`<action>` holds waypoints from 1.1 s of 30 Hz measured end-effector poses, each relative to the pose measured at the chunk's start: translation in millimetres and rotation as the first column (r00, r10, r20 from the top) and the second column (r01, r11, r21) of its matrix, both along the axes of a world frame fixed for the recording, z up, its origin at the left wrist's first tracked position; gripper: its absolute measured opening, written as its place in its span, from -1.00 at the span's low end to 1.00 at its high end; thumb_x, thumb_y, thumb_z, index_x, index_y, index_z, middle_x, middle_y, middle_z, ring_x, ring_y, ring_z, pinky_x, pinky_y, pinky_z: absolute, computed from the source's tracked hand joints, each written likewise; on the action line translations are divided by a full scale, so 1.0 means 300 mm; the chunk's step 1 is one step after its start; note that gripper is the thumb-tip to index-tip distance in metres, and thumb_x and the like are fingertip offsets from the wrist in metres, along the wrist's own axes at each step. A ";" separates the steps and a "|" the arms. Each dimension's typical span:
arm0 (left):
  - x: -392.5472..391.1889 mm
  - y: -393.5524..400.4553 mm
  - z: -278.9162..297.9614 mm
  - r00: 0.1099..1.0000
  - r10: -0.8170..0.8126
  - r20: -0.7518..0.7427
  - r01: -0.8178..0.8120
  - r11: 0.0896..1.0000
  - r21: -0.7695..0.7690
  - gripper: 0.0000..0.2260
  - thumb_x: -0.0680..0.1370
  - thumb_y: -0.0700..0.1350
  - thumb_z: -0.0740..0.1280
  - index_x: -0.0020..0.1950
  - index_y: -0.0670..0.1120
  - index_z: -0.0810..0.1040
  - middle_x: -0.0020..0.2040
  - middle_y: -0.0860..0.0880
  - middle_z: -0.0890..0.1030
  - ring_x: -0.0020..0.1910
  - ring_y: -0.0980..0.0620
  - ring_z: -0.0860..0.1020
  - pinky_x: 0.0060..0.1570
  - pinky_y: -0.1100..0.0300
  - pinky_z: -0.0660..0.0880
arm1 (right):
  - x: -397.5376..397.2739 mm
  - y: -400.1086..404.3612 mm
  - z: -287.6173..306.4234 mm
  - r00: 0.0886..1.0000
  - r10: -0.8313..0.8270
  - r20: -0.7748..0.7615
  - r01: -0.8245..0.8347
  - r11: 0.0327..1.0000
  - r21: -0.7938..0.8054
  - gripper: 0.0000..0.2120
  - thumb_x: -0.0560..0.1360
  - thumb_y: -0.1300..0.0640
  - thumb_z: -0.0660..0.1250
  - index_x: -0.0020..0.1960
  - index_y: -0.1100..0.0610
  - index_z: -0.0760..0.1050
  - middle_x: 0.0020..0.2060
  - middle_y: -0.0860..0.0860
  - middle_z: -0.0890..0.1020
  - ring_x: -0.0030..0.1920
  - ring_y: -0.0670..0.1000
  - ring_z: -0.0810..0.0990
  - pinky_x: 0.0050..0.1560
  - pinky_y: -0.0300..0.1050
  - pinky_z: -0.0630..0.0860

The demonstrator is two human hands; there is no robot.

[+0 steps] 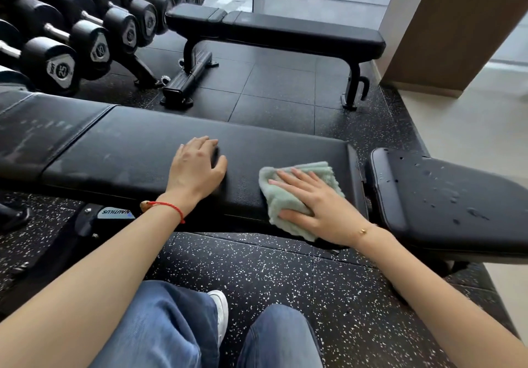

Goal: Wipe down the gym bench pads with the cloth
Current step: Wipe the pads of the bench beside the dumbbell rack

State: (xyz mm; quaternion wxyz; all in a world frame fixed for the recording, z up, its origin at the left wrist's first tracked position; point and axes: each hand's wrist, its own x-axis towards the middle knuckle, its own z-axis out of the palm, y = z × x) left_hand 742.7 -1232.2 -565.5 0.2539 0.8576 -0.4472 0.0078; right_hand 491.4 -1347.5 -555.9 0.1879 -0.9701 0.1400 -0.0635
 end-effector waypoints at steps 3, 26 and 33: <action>-0.084 -0.049 0.004 0.993 -0.107 0.040 0.107 0.994 0.012 -0.54 0.56 0.03 0.22 0.44 -0.10 0.41 0.45 -0.11 0.41 0.47 -0.08 0.29 0.51 -0.03 0.08 | -0.094 -0.107 0.000 0.987 -0.160 0.016 0.159 0.987 0.020 -0.28 0.43 -0.52 -0.03 0.50 -0.23 0.04 0.54 -0.14 0.15 0.56 -0.04 0.03 0.56 -0.05 -0.12; 0.053 0.064 -0.045 0.992 -0.095 0.089 0.088 0.993 0.072 -0.56 0.60 0.05 0.21 0.46 -0.03 0.39 0.49 -0.09 0.36 0.50 -0.06 0.26 0.50 -0.10 0.11 | 0.029 0.053 -0.069 0.997 0.072 0.013 -0.061 0.924 -0.378 -0.20 0.46 -0.41 0.09 0.57 0.00 0.13 0.54 0.02 0.22 0.54 0.16 0.14 0.54 0.13 0.04; 0.062 0.102 -0.044 0.997 -0.034 0.074 0.032 0.999 0.031 -0.59 0.60 -0.02 0.23 0.44 -0.06 0.42 0.47 -0.11 0.38 0.48 -0.07 0.29 0.51 -0.08 0.11 | 0.161 0.133 -0.085 0.992 0.113 0.054 -0.084 0.922 -0.377 -0.23 0.47 -0.31 0.25 0.56 0.02 0.16 0.53 0.04 0.24 0.53 0.18 0.19 0.54 0.15 0.08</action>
